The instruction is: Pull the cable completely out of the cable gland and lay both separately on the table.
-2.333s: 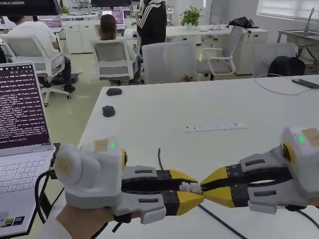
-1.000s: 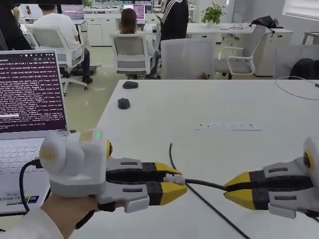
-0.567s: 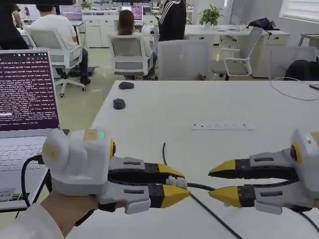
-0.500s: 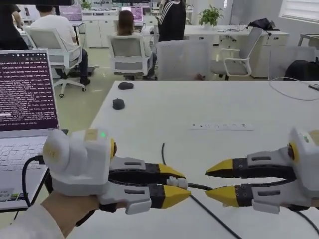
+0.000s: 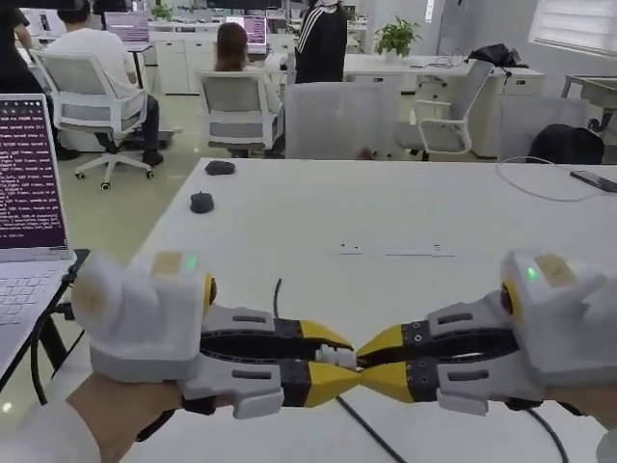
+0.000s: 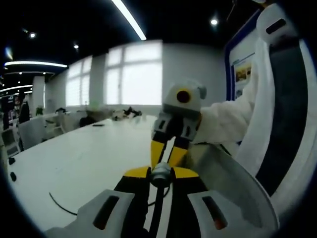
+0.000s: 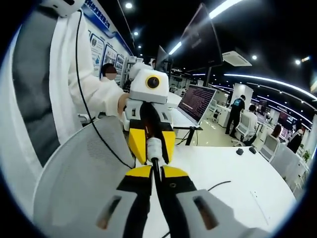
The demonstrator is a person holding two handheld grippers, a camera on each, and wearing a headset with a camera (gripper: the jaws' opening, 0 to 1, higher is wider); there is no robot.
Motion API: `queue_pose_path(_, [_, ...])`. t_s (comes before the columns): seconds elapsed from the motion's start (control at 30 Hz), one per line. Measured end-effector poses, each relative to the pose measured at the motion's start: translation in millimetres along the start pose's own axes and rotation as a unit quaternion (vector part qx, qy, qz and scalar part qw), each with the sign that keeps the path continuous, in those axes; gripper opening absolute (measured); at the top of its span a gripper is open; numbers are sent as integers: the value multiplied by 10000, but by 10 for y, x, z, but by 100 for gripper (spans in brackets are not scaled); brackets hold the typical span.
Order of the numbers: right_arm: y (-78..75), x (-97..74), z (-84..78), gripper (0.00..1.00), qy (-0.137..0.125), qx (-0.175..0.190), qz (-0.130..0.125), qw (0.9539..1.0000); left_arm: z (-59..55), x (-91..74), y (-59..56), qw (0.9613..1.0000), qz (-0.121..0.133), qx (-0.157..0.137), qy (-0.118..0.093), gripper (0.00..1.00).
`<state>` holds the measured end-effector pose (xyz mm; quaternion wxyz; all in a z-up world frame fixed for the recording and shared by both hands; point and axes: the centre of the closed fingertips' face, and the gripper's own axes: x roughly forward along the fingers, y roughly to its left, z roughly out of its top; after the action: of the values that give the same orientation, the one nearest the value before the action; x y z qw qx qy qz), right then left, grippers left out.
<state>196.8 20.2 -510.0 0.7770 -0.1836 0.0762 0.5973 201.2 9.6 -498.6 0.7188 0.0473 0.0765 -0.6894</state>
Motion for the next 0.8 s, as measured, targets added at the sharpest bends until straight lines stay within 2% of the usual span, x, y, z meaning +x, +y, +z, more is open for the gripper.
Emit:
queue_pose_path(0.13, [-4,-122,-27,5,-67,97,32,9999,36,99,-45,9999,37,-91,-67,17])
queue_pose_path(0.33, [1,-181,-69,4,-76,63,36,9999,35,120,-64,9999,91,-128,-50,17])
queue_pose_path(0.43, [-13,-186,-111,4,-49,70,38,10000,6,68,-43,9998,148,-118,1,17])
queue_pose_path(0.53, [-50,-199,-141,4,-30,67,8,10000,-10,-7,25,9996,246,-140,18,17])
queue_pose_path(0.67, [-103,-223,-198,3,21,92,-78,9999,52,-111,108,9992,366,-156,-85,17])
queue_pose_path(0.8, [-129,-249,-243,3,44,148,-158,9998,68,-157,143,9990,424,-115,-63,17])
